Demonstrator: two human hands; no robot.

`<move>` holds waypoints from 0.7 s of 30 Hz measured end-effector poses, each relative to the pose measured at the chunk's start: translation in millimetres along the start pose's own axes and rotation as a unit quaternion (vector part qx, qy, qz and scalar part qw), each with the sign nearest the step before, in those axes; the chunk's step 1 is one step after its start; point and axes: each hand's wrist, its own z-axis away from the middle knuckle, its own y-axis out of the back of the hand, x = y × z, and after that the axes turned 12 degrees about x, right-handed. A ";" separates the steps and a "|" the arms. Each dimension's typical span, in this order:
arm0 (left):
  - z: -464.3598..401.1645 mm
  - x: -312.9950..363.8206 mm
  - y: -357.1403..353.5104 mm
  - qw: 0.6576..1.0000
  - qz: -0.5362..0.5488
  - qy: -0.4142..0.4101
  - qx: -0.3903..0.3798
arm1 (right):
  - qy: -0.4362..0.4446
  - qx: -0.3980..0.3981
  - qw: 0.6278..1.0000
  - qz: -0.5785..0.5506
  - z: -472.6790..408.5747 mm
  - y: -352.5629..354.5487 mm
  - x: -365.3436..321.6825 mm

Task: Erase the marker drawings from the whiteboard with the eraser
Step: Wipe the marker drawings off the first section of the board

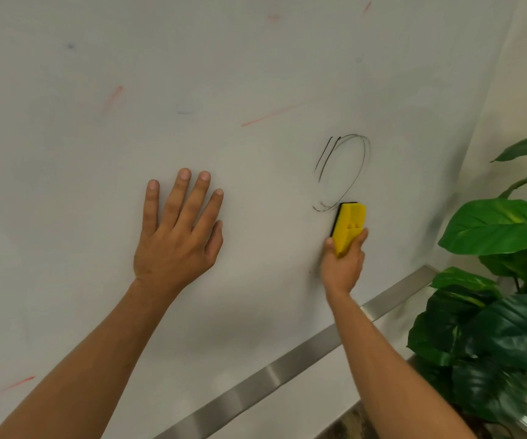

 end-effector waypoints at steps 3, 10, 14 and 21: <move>0.5 0.4 -0.6 1.000 -0.002 -0.002 -0.001 | -0.056 -0.002 0.998 -0.016 -37.3 0.1 -6.8; -1.0 0.7 -0.4 1.000 -0.006 -0.003 -0.001 | 0.180 -0.038 0.982 -0.033 46.5 -0.8 4.7; -0.4 0.6 0.3 1.000 -0.001 -0.001 -0.002 | 0.325 -0.055 0.944 0.010 60.1 6.9 20.1; -0.7 1.1 0.6 1.000 0.000 -0.002 -0.004 | 0.023 -0.002 1.000 -0.006 -42.7 3.7 1.7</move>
